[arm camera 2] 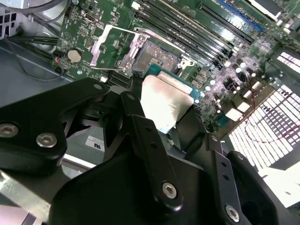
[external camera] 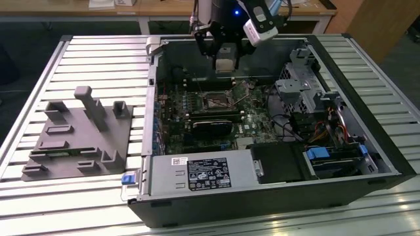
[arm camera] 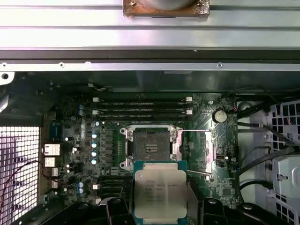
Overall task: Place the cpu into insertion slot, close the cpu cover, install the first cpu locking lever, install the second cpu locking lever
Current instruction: 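Place the cpu into insertion slot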
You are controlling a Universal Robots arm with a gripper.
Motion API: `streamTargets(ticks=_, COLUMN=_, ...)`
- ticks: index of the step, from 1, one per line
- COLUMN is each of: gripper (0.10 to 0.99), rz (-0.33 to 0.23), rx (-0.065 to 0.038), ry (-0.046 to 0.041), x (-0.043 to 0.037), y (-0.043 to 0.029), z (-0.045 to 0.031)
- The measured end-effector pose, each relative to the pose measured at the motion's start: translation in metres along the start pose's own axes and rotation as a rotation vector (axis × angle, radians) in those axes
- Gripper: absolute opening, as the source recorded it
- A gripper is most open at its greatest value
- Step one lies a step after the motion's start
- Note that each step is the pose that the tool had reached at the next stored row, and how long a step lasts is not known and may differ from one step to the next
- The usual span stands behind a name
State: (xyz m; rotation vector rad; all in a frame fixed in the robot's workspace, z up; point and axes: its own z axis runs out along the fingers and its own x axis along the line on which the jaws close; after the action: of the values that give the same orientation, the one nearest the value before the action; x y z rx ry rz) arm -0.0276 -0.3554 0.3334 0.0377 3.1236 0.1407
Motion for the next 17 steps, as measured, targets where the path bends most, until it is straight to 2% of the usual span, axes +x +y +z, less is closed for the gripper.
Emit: streamTargets(ticks=17, gripper=0.541, rz=-0.002, rx=-0.001, ry=-0.0273, x=0.0037, y=-0.0023, z=0.0251)
